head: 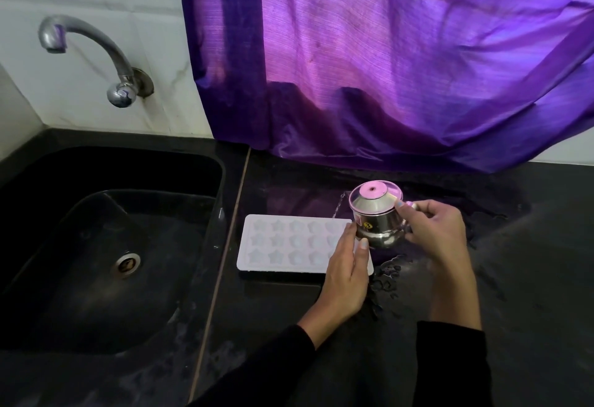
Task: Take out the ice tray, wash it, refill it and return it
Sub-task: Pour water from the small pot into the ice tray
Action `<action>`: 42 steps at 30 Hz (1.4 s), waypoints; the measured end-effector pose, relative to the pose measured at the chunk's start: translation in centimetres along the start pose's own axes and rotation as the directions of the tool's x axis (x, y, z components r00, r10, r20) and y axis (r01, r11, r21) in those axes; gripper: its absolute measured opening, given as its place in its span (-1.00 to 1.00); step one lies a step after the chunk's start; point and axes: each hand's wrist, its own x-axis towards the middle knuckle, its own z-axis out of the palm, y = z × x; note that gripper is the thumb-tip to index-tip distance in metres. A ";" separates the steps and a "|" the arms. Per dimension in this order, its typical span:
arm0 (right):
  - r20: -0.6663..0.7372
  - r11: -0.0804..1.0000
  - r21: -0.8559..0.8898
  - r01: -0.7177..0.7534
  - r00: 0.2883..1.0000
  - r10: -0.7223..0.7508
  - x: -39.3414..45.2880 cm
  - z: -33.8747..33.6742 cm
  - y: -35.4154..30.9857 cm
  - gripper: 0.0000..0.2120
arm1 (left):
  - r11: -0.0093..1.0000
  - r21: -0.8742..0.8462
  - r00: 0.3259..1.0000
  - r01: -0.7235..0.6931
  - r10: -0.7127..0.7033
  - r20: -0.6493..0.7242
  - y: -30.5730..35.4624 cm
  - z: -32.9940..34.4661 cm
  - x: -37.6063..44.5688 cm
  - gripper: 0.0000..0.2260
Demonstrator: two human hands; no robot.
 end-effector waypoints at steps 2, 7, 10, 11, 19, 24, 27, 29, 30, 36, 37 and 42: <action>0.010 0.999 0.041 0.000 1.000 0.000 -0.2 0.0 -0.2 -0.79 | 1.000 -0.011 1.000 -0.009 0.009 -0.005 0.4 -0.3 -0.1 -0.52; 0.056 0.982 0.189 0.007 0.998 -0.018 -0.8 0.2 -0.9 -0.83 | 1.000 -0.016 0.999 -0.018 0.017 -0.042 0.9 -1.2 -0.1 -0.56; 0.071 0.975 0.223 0.004 0.997 -0.020 -1.3 0.5 -1.4 -0.85 | 1.000 -0.020 0.999 -0.015 0.014 -0.043 0.8 -1.7 0.0 -0.55; 0.071 0.976 0.220 0.010 0.997 -0.026 -1.4 0.6 -1.6 -0.85 | 1.000 -0.023 0.999 -0.015 0.014 -0.041 0.8 -1.9 -0.1 -0.54; 0.038 0.998 0.058 0.029 0.999 -0.031 -1.8 1.9 -1.4 -0.80 | 0.997 -0.082 1.000 -0.003 0.006 0.028 0.9 -3.3 -0.9 -0.60; 0.035 0.999 0.026 0.032 0.999 -0.033 -2.2 2.3 -1.3 -0.63 | 0.997 -0.073 0.998 -0.003 0.008 0.058 0.4 -3.7 -1.0 -0.64; 0.026 0.999 -0.005 0.050 0.998 -0.050 -2.5 2.4 -1.3 -0.64 | 0.998 -0.059 0.997 -0.009 0.013 0.079 0.3 -3.8 -1.2 -0.65; 0.011 0.998 -0.029 0.055 0.998 -0.055 -2.7 2.4 -1.3 -0.69 | 0.998 -0.066 0.996 -0.014 0.020 0.089 0.1 -3.8 -1.2 -0.63; 0.004 0.997 -0.040 0.060 0.998 -0.060 -2.8 2.4 -1.3 -0.72 | 0.998 -0.065 0.995 -0.016 0.023 0.094 0.0 -3.8 -1.2 -0.62; -0.017 0.995 -0.075 0.070 0.997 -0.072 -2.9 2.5 -1.3 -0.80 | 0.999 -0.051 0.995 -0.009 0.014 0.102 -0.2 -3.8 -1.0 -0.61; -0.017 0.995 -0.076 0.070 0.997 -0.072 -2.9 2.6 -1.2 -0.81 | 0.999 -0.053 0.995 -0.009 0.015 0.101 -0.2 -3.8 -1.0 -0.61; -0.013 0.994 -0.073 0.078 0.997 -0.080 -2.9 2.6 -1.1 -0.82 | 0.998 -0.058 0.995 -0.009 0.015 0.102 0.0 -4.1 -1.0 -0.63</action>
